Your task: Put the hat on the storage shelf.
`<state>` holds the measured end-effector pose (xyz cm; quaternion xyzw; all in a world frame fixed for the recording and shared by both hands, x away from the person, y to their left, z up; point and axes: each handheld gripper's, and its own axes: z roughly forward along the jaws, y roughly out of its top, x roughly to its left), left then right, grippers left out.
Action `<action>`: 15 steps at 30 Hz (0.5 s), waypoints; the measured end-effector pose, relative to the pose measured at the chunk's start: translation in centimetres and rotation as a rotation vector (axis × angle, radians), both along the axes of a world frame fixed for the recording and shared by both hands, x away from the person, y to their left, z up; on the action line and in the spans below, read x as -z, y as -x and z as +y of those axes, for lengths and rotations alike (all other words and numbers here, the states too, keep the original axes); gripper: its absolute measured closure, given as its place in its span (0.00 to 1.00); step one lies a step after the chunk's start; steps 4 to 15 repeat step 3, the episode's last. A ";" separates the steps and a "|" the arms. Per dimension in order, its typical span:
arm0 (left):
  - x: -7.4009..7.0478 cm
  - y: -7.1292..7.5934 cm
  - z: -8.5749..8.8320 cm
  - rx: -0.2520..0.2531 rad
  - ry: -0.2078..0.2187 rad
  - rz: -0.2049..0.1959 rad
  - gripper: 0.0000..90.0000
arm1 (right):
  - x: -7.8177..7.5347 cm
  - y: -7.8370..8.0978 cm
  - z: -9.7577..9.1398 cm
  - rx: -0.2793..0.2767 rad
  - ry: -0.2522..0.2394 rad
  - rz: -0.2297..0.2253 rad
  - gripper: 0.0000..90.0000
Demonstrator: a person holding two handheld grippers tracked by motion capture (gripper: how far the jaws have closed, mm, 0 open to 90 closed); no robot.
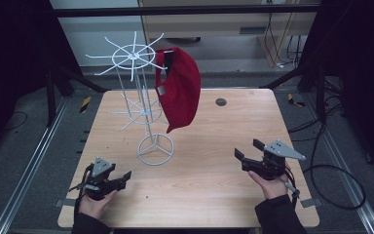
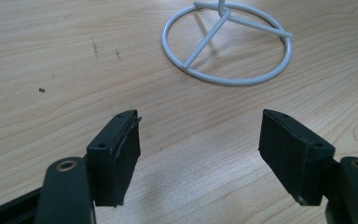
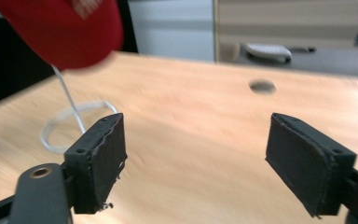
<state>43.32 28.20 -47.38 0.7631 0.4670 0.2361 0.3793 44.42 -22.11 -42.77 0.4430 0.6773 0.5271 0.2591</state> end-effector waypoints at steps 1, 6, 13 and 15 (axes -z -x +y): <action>0.0 0.0 0.0 0.000 -0.001 0.000 0.31 | 0.5 0.0 -0.3 0.002 0.012 0.011 0.19; 0.1 -0.1 0.1 -0.002 -0.003 0.004 0.30 | 1.9 0.2 -1.0 0.020 0.045 0.031 0.17; 0.1 -0.1 0.1 -0.002 -0.003 0.004 0.30 | 1.9 0.2 -1.0 0.020 0.045 0.031 0.17; 0.1 -0.1 0.1 -0.002 -0.003 0.004 0.30 | 1.9 0.2 -1.0 0.020 0.045 0.031 0.17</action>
